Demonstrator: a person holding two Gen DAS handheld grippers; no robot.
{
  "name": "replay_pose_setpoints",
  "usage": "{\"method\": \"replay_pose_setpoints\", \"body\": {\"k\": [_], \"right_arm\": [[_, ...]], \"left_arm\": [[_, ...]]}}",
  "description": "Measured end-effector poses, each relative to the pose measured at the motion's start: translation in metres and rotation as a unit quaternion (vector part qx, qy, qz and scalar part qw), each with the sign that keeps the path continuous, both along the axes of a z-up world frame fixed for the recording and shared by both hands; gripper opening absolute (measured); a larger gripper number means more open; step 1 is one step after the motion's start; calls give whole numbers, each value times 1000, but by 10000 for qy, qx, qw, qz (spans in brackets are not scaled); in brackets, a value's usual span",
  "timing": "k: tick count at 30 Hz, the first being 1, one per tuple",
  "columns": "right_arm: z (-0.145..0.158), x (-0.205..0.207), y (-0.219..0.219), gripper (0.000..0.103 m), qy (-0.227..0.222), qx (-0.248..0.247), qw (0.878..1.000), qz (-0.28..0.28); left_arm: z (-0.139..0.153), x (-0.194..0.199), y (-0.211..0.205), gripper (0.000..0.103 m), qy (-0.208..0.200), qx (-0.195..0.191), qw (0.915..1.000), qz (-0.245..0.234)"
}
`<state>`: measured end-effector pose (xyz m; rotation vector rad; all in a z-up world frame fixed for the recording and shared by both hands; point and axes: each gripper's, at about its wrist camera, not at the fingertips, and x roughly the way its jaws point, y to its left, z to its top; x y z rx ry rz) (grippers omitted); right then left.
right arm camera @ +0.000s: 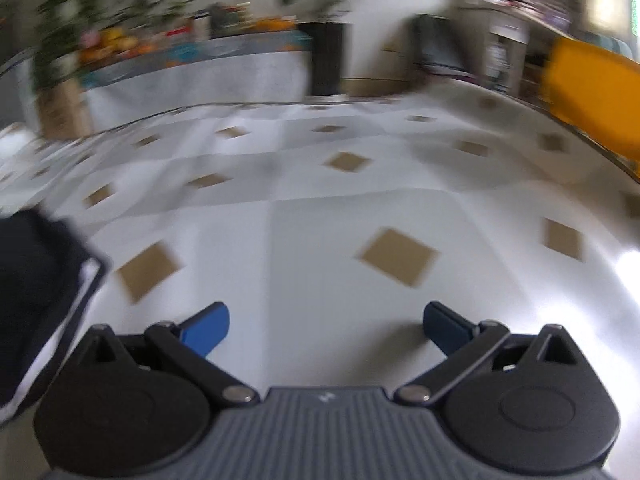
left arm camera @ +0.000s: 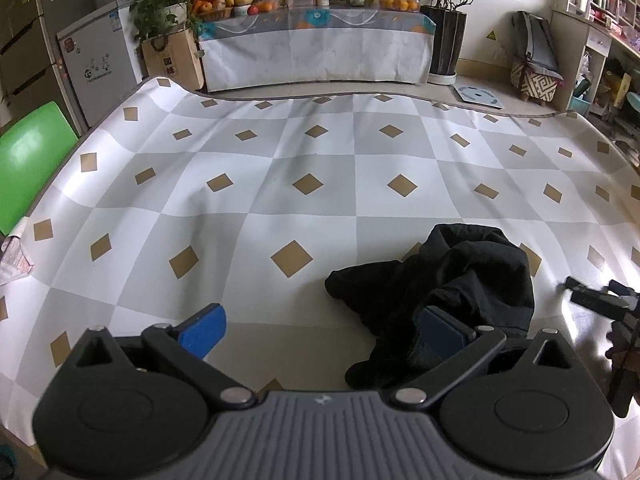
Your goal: Fold clothes
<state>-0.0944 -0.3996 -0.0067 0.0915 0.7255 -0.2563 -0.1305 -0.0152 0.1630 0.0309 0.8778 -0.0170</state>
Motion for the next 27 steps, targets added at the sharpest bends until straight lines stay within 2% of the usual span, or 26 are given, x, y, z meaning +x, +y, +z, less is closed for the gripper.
{"method": "replay_pose_setpoints", "body": {"k": [3,5,15,23,27], "right_arm": [[0,2,0,103,6,29,10000,53],[0,2,-1,103,4,51,10000,52],[-2,3,3,103,-8,44,10000,49],[-3,4,4,103,-18,34,10000,49],[-3,4,4,103,-17,32,10000,50]], "left_arm": [[0,1,0,103,-8,88,10000,-13],[3,1,2,103,-96,297,9995,6],[31,-7,39,103,-240,-305,9989,274],[69,-30,70,103,-522,-464,9965,468],[79,-50,78,103,-585,-646,9955,371]]}}
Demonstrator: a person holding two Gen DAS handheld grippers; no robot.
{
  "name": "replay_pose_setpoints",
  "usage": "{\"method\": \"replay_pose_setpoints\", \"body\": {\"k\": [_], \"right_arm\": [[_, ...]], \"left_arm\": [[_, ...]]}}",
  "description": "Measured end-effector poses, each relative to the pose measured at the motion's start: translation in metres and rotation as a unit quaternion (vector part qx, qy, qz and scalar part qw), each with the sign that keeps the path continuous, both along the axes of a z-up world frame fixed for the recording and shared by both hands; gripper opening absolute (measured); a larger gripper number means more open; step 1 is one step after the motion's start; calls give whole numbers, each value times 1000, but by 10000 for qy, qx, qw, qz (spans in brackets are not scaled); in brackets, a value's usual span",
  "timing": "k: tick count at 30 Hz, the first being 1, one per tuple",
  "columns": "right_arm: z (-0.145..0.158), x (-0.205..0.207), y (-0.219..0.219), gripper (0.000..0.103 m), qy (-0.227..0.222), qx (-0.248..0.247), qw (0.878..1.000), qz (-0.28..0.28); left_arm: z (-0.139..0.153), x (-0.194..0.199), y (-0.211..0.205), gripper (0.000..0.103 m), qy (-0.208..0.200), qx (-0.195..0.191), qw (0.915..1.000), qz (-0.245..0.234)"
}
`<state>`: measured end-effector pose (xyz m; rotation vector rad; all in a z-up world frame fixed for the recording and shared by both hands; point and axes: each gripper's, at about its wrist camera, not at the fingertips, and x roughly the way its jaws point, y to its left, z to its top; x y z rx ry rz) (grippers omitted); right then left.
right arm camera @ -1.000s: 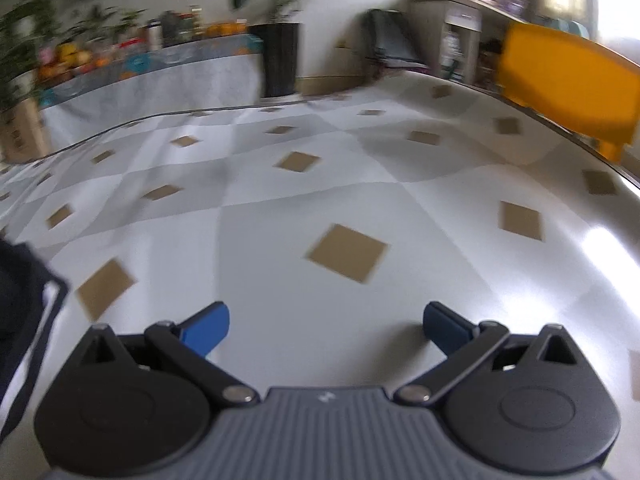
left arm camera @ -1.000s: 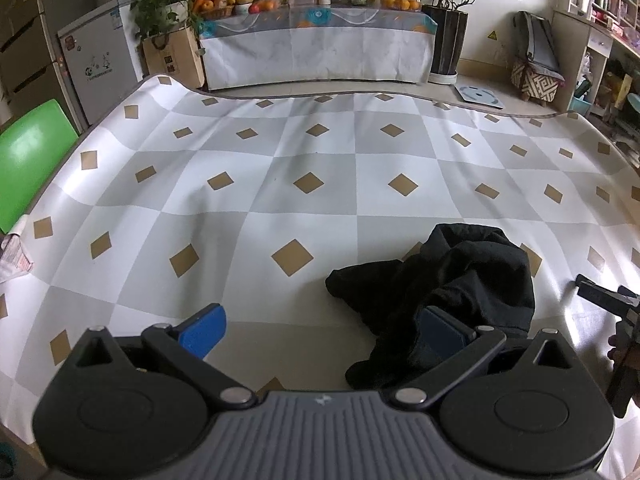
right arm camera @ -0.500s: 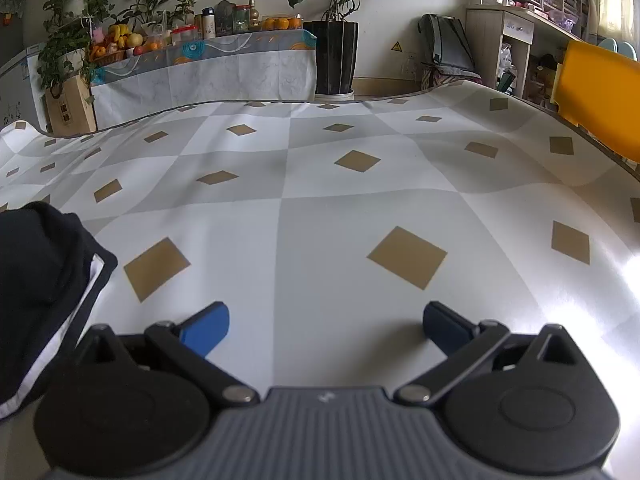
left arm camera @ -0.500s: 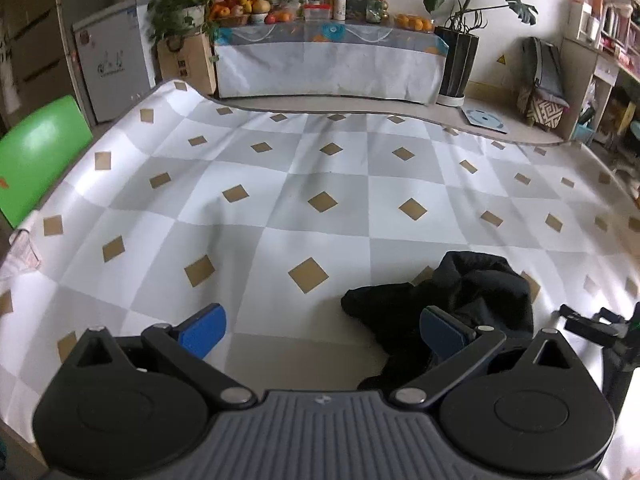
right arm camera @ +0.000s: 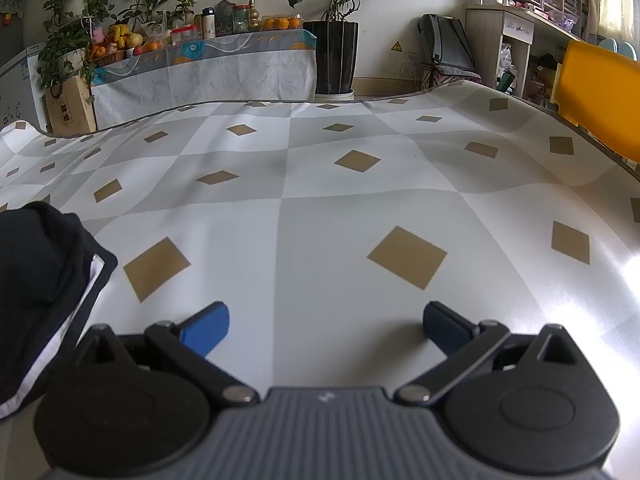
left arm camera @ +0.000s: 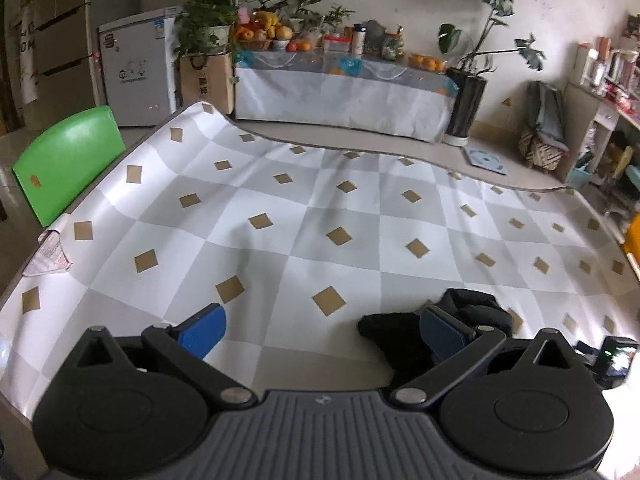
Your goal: Fold clothes
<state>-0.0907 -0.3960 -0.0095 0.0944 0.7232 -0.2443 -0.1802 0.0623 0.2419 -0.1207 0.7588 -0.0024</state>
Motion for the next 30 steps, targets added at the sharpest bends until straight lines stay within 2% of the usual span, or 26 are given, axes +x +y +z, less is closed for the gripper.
{"method": "replay_pose_setpoints", "body": {"k": [6,13,19,22,26,30], "right_arm": [[0,0,0,103,0,1,10000,-1],[0,0,0,103,1,0,10000,-2],[0,0,1,103,1,0,10000,-1],[0,0,0,103,1,-1,10000,-1],[0,0,0,103,1,0,10000,-2],[0,0,0,103,1,1,10000,-1]], "left_arm": [[16,-40,-15,103,-25,-505,9976,-474],[32,-75,-49,103,36,-115,9958,-905],[50,-95,-57,103,176,-480,9932,-1047],[68,-103,-57,103,-36,-298,9958,-870],[89,-111,-55,103,-328,61,9954,-902],[96,-113,-50,103,-356,194,9941,-1009]]}}
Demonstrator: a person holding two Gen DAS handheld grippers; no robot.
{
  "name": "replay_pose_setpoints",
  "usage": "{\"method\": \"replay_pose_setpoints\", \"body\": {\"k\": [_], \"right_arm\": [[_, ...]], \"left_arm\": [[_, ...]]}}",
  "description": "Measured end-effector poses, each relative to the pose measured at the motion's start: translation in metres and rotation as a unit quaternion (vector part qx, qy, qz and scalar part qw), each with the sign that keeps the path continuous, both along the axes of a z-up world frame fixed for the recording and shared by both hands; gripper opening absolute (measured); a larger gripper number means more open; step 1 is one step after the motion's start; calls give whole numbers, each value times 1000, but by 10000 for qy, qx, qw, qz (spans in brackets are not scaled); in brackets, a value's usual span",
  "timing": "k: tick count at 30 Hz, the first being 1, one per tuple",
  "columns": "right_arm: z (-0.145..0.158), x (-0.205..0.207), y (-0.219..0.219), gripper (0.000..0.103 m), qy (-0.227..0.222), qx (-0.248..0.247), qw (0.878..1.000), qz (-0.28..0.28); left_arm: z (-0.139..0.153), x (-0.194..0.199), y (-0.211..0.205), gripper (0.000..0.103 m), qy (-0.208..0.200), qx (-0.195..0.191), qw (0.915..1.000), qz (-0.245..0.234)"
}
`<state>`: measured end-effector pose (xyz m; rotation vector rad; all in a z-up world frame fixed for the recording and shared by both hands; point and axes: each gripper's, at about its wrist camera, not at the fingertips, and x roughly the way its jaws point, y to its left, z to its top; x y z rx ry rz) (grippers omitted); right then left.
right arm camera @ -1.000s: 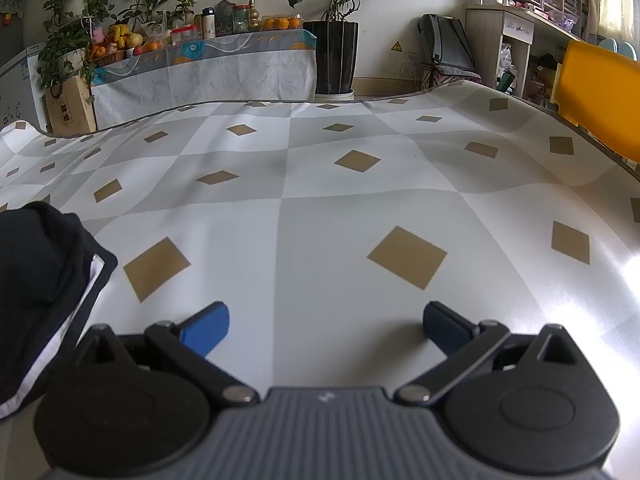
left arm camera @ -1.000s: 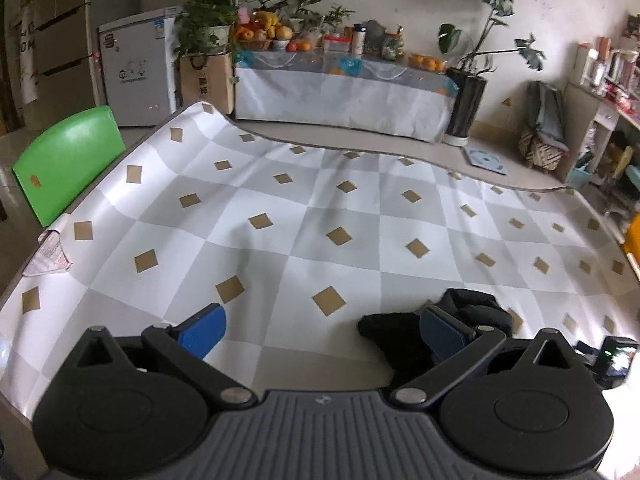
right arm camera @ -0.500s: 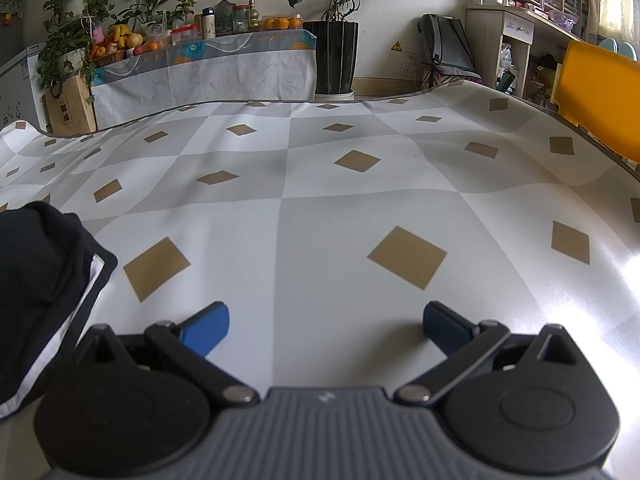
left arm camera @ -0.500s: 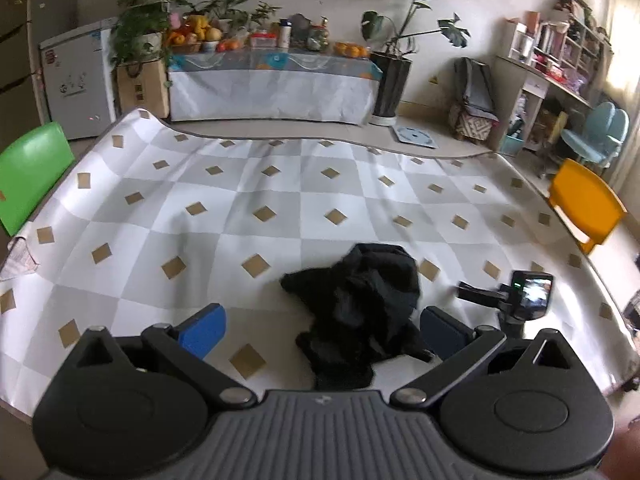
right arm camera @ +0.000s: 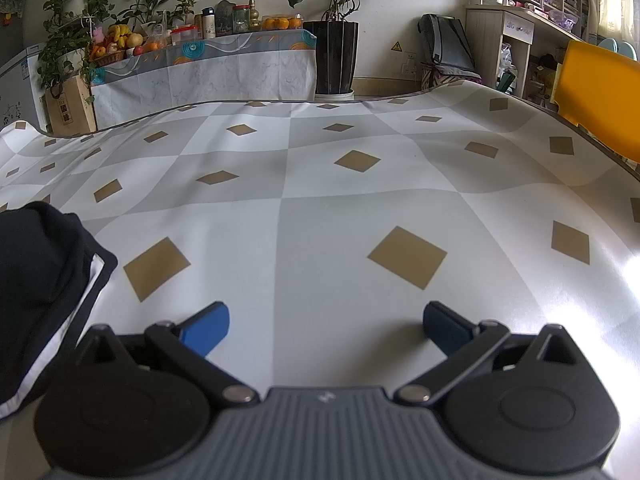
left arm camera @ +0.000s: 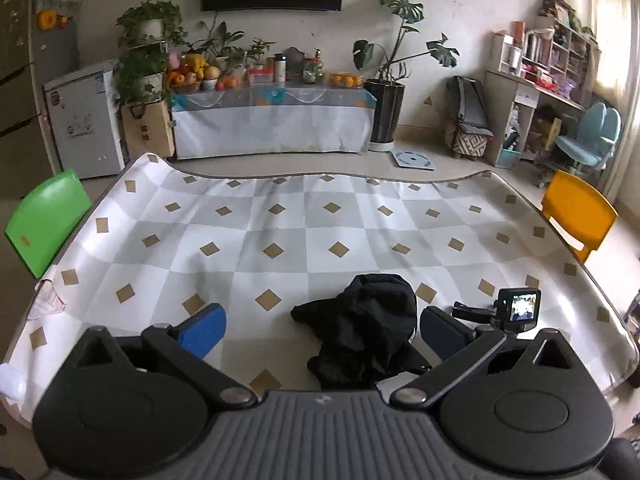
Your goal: Fold clothes
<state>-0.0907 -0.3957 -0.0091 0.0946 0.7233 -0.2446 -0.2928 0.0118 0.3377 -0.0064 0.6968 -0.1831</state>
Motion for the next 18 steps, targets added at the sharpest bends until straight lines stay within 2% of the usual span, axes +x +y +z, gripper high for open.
{"method": "replay_pose_setpoints", "body": {"k": [12,14,18], "right_arm": [[0,0,0,103,1,0,10000,0],[0,1,0,103,1,0,10000,0],[0,0,0,103,0,0,10000,0]], "left_arm": [[-2,3,49,103,73,39,10000,-19],[-8,4,57,103,48,57,10000,-1],[-33,7,56,103,415,-63,9991,33]]}}
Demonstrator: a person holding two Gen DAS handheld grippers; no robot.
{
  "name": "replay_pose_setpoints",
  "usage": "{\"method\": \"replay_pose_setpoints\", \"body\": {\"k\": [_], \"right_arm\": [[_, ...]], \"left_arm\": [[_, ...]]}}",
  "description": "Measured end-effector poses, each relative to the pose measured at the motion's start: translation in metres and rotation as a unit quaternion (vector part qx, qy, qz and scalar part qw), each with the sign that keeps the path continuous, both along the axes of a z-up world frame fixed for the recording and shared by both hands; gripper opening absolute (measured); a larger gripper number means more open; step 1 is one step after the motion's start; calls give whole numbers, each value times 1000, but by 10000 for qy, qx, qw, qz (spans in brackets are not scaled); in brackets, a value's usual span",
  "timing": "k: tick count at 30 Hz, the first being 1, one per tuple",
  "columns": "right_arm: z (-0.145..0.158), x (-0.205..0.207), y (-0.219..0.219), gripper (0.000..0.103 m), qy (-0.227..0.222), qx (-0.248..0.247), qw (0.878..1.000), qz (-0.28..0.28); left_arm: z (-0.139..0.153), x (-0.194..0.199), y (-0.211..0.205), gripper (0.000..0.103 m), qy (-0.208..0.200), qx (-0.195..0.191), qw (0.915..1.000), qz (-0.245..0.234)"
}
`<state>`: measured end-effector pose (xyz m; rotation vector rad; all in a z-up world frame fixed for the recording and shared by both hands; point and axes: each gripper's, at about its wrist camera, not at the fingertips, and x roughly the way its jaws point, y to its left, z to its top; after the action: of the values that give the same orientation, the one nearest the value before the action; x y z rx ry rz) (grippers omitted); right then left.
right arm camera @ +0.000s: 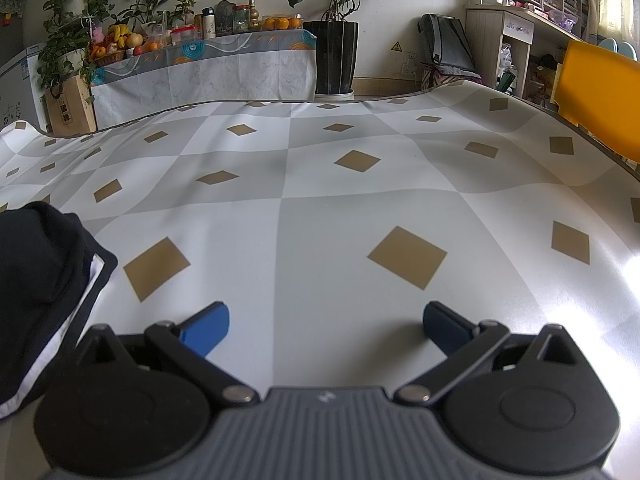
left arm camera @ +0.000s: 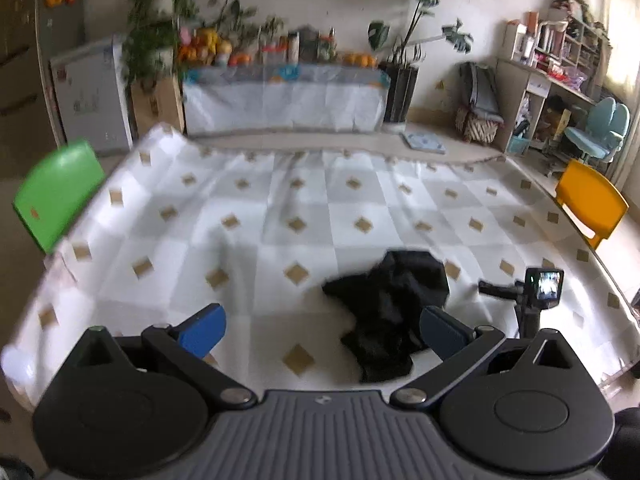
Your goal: Fold clothes
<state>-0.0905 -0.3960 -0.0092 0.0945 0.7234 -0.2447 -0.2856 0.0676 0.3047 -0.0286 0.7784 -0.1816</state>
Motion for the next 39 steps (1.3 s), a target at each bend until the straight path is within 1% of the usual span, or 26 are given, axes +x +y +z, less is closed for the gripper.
{"method": "replay_pose_setpoints", "body": {"k": [3,5,7,9,14,18,20,23,24,25,29,32,33,37,39], "right_arm": [[0,0,0,103,0,-1,10000,0],[0,0,0,103,0,-1,10000,0],[0,0,0,103,0,0,10000,-1],[0,0,0,103,0,0,10000,-1],[0,0,0,103,1,-1,10000,-1],[0,0,0,103,0,1,10000,0],[0,0,1,103,0,3,10000,0],[-1,0,1,103,-2,8,10000,0],[-1,0,1,103,-3,9,10000,0],[0,0,1,103,-2,8,10000,0],[0,0,1,103,-2,7,10000,0],[0,0,1,103,-1,8,10000,0],[0,0,1,103,-1,8,10000,0],[0,0,1,103,-2,10,10000,0],[0,0,1,103,-2,10,10000,0]], "left_arm": [[-20,-1,-12,103,290,-22,9995,-120],[-33,-5,-27,103,394,137,9985,-352],[-43,-10,-45,103,425,571,9959,-554],[-49,-17,-58,103,328,1002,9923,-651],[-55,-30,-61,103,251,1529,9853,-720],[-49,-26,-33,103,165,1873,9816,-325],[-41,-21,-12,103,118,2027,9792,-25],[-28,-12,20,103,28,2283,9728,382],[-23,-8,31,103,-8,2377,9700,517],[-18,-5,41,103,-57,2522,9655,644],[0,8,86,103,-100,2888,9499,1190],[17,10,119,103,-175,2987,9405,1608],[22,9,129,103,-228,3089,9349,1734],[36,0,164,103,-372,3704,9035,2123],[40,-3,182,103,-366,3847,8933,2296]]}}
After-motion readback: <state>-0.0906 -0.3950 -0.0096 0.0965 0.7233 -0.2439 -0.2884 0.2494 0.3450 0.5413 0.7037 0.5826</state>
